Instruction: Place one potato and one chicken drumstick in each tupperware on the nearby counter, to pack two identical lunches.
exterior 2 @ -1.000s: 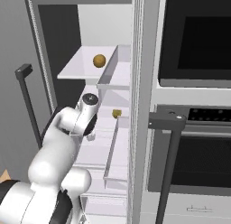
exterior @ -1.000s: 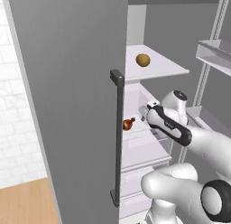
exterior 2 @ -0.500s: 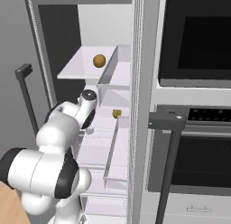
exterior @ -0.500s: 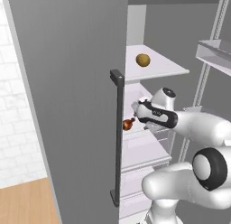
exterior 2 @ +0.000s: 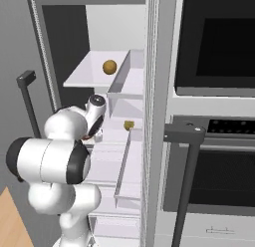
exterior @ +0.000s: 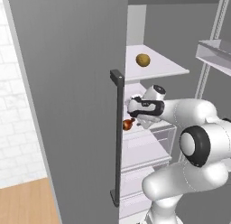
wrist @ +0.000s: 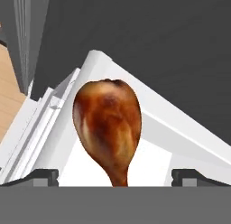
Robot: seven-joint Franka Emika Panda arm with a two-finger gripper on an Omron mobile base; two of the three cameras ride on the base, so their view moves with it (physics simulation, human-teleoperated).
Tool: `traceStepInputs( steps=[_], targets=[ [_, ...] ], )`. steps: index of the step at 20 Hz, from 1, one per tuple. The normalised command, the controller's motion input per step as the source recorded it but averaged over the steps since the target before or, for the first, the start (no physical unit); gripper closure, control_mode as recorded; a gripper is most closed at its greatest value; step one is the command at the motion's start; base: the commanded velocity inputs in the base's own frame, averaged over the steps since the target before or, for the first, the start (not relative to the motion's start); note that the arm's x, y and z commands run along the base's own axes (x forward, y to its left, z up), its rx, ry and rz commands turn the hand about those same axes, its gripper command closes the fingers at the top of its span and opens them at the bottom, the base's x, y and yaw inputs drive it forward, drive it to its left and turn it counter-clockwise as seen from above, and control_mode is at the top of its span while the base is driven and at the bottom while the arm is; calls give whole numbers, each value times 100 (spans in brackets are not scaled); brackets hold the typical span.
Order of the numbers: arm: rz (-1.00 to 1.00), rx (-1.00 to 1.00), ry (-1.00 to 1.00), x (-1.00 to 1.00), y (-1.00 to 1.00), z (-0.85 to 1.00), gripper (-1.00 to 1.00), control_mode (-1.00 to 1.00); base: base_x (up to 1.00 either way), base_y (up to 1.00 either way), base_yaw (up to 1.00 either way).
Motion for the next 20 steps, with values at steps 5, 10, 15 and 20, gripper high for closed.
traceStepInputs(
  steps=[5,10,15,20],
  targets=[
    [0,0,0,37,3,-35,-100,-100,0,0,0],
    [2,-4,0,29,0,-59,-100,-100,0,0,0],
    [6,-5,4,57,9,-46,-100,-100,0,0,0],
    [10,-16,12,-15,22,-86,100,-100,0,0,0]
  ],
)
